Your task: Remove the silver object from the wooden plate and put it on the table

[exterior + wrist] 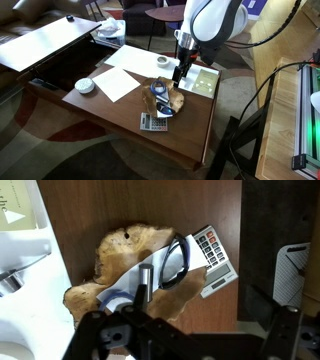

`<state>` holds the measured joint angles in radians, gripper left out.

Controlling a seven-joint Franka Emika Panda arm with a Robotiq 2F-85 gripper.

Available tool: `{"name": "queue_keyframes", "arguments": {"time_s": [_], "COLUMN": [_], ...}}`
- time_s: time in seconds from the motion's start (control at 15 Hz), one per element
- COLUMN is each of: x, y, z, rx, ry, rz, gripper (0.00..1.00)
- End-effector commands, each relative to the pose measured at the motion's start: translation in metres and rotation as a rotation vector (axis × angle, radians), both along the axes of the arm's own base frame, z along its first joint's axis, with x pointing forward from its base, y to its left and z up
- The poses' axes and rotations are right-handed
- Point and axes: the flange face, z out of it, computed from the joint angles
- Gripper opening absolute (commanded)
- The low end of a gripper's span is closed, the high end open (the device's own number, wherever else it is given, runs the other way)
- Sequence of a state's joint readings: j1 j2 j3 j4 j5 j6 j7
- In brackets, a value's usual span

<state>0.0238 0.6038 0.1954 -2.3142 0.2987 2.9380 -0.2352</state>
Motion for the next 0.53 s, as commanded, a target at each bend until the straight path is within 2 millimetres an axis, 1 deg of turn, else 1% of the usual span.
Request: {"name": "queue_keyframes", "arguments": {"time_s": [0.0, 0.07, 0.13, 0.27, 0.47], "x": [0.001, 0.007, 0.017, 0.029, 0.047], "y": [0.001, 0.000, -0.001, -0.003, -0.010], "z": [0.003, -0.006, -0.027, -0.055, -0.107], "rx": [0.000, -0.008, -0.003, -0.009, -0.070], "ry": [-0.005, -0.021, -0.020, -0.020, 0.012], "rz": [0.000, -0.036, -0.074, -0.123, -0.151], "gripper": [1.00, 1.00, 1.00, 1.00, 1.00]}}
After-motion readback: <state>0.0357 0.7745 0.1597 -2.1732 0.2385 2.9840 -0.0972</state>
